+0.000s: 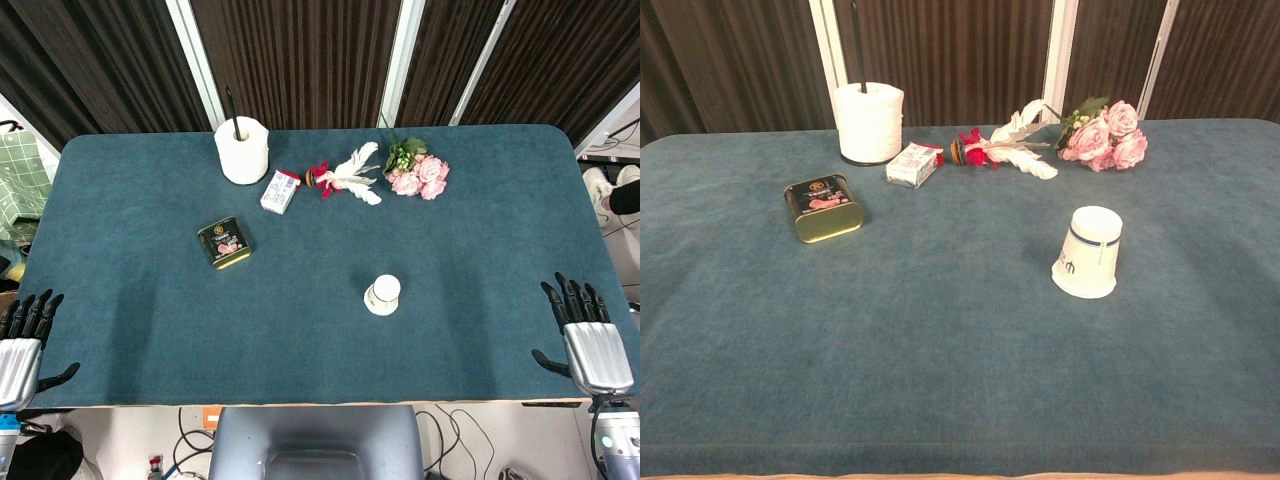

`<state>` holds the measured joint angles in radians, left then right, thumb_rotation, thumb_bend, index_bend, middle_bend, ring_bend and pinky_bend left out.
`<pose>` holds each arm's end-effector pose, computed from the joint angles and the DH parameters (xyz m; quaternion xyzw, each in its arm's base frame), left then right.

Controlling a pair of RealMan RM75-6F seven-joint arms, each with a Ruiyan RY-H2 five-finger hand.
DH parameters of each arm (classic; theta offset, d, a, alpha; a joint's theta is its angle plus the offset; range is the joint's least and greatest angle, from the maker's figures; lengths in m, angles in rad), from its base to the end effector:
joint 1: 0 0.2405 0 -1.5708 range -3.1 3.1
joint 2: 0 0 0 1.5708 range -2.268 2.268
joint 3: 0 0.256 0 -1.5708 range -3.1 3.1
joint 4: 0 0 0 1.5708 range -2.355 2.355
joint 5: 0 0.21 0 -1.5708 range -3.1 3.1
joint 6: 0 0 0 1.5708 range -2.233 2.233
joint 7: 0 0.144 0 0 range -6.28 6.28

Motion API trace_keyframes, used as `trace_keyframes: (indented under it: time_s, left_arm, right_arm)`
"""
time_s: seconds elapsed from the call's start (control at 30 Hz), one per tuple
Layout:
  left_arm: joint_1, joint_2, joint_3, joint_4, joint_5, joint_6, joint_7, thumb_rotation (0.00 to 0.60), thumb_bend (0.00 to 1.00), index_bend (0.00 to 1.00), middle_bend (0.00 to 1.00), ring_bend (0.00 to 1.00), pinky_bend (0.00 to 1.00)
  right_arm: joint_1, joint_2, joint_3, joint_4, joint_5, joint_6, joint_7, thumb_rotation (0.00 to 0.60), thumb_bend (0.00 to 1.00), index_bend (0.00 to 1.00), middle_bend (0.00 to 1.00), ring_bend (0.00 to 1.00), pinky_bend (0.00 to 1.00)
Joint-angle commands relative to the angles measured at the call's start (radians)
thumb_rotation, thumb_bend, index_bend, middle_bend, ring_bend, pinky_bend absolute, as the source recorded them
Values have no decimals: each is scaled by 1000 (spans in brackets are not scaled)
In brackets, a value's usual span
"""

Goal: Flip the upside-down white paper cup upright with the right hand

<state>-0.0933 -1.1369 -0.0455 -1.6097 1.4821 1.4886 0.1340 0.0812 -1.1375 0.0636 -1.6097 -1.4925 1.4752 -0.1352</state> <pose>-0.3109 0.1827 0.1544 -0.6124 -0.3540 -0.3532 0.6123 -0.3109 -0.1827 0.1544 0.6124 -0.3540 0.3532 0.6123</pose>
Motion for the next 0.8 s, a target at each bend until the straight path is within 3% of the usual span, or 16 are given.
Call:
trace_keyframes:
  time_s: [0.03, 0.47, 0.6, 0.8]
  left_arm:
    - [0, 0, 0, 0, 0, 0, 0, 600, 0, 0, 0, 0, 0]
    - [3, 2, 2, -2, 0, 2, -1, 599, 0, 2, 2, 1, 1]
    - [4, -1, 0, 6, -6, 2, -4, 599, 1, 2, 1, 1, 1]
    - [8, -9, -3, 18, -27, -4, -5, 599, 1, 1, 1, 1, 1]
  right_arm:
    - [0, 0, 0, 0, 0, 0, 0, 600, 0, 0, 0, 0, 0]
    - [21, 0, 7, -4, -3, -25, 15, 599, 1, 0, 2, 1, 0]
    - [82, -10, 29, 9, 11, -113, 52, 600, 1, 0, 0, 1, 0]
    - [244, -51, 84, 54, 83, -368, 201, 600, 3, 7, 0, 1, 1]
